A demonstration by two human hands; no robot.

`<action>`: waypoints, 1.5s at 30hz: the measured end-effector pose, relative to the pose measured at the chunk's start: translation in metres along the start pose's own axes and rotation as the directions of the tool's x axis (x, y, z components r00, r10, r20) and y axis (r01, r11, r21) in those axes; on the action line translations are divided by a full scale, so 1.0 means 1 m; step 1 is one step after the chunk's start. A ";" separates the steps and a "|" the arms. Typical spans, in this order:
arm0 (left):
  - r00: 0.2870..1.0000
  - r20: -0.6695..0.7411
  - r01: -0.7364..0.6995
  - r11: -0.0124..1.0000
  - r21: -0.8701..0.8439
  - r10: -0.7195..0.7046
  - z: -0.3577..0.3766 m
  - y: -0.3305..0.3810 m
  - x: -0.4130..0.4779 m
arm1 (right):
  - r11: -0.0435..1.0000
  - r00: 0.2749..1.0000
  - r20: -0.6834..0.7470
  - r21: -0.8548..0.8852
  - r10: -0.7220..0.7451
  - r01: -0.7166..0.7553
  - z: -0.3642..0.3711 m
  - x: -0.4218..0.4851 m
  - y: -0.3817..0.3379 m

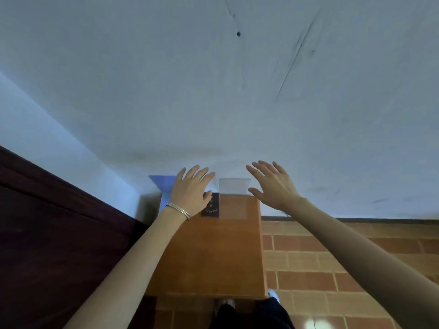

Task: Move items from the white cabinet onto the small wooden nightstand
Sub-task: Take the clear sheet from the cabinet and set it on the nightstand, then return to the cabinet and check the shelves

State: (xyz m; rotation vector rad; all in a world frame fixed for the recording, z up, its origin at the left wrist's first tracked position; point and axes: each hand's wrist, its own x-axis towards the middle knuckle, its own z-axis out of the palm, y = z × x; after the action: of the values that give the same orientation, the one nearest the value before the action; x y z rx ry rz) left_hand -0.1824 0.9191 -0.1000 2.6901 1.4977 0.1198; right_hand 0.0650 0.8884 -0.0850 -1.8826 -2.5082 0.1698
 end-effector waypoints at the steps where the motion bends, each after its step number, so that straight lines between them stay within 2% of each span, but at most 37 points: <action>1: 0.998 -0.057 -0.026 1.000 -0.004 0.025 -0.013 0.003 0.003 | 1.000 0.999 -0.039 -0.007 0.014 -0.015 -0.014 -0.007 0.002; 7: 0.934 -0.298 -0.197 0.980 0.034 0.198 -0.082 0.050 0.028 | 0.996 0.979 -0.199 -0.057 0.053 -0.066 -0.076 -0.049 0.020; 10: 0.895 -0.350 -0.279 0.959 0.044 0.276 -0.102 0.084 0.040 | 0.990 0.971 -0.216 -0.080 0.100 -0.119 -0.095 -0.073 0.026; 19: 0.882 -0.202 -0.425 0.904 0.048 0.426 -0.123 0.188 0.043 | 0.966 0.962 -0.165 -0.104 0.217 -0.236 -0.120 -0.178 0.053; 27: 0.785 -0.201 -0.568 0.810 0.145 0.586 -0.139 0.271 0.016 | 0.915 0.910 -0.179 -0.089 0.373 -0.393 -0.144 -0.287 0.072; 30: 0.715 -0.198 -0.655 0.742 0.144 0.670 -0.145 0.311 0.016 | 0.869 0.860 -0.212 -0.078 0.465 -0.489 -0.145 -0.336 0.083; 34: 0.593 -0.173 -0.779 0.615 0.122 0.786 -0.140 0.374 0.010 | 0.757 0.745 -0.212 -0.033 0.633 -0.653 -0.142 -0.405 0.087; 40: 0.345 -0.146 -0.933 0.356 0.057 0.927 -0.128 0.458 0.001 | 0.554 0.535 -0.236 0.020 0.811 -0.832 -0.145 -0.485 0.061; 45: 0.064 -0.186 -0.998 0.065 0.002 0.980 -0.127 0.512 -0.022 | 0.329 0.312 -0.217 0.047 0.925 -0.943 -0.128 -0.540 0.020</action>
State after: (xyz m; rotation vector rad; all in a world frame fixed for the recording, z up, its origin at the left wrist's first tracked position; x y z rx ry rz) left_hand 0.2271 0.6328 0.0715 2.9842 -0.7499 0.4334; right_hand 0.2446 0.3883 0.0751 -2.9438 -0.9338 -0.1631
